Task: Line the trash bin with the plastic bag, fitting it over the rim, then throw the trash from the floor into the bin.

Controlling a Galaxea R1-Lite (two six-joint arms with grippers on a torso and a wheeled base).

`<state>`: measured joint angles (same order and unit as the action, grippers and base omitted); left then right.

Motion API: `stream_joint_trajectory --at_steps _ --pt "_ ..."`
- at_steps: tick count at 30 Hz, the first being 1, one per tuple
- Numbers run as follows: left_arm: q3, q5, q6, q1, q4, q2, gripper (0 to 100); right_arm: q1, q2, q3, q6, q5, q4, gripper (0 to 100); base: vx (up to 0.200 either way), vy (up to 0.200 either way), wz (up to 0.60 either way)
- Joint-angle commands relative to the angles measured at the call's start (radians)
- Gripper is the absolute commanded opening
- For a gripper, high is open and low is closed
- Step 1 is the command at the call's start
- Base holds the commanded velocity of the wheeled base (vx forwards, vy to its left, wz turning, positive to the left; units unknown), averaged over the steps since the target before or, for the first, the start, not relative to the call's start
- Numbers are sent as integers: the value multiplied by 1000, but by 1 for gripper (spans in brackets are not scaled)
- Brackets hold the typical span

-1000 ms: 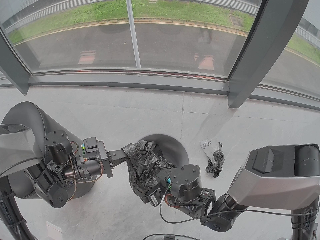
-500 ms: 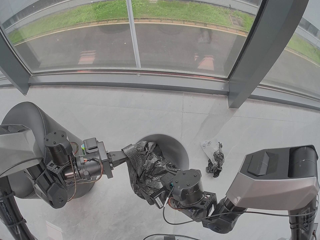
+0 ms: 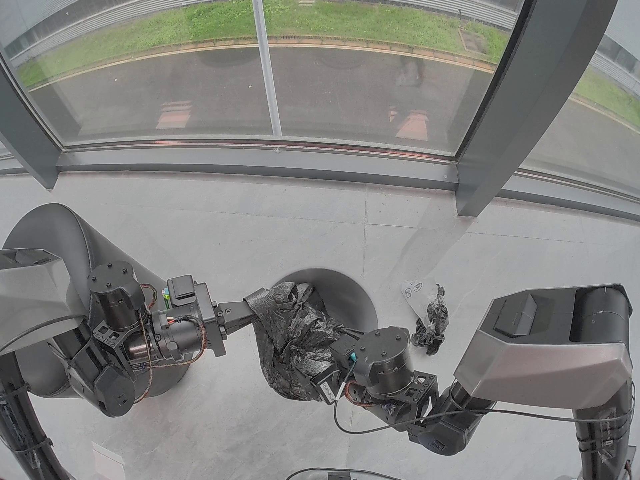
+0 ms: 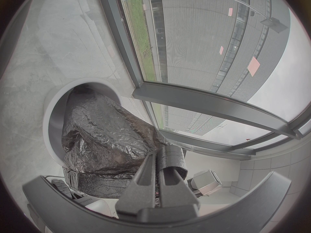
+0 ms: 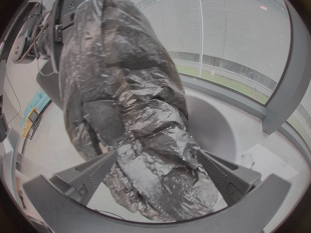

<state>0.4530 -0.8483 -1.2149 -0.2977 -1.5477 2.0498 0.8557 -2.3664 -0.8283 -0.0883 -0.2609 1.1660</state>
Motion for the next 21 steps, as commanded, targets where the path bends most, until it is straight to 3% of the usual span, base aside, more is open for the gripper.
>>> stream_joint_trajectory --at_steps 1,11,21 --pt "0 0 0 0 0 1 0 -27 -22 -25 -4 0 0 100 0 0 0" --pt "0 0 0 0 0 1 0 -30 -25 -41 -50 -46 67 100 0 0 0" --pt "0 0 0 2 -2 1 0 9 -16 -2 -64 -49 86 100 0 0 0"
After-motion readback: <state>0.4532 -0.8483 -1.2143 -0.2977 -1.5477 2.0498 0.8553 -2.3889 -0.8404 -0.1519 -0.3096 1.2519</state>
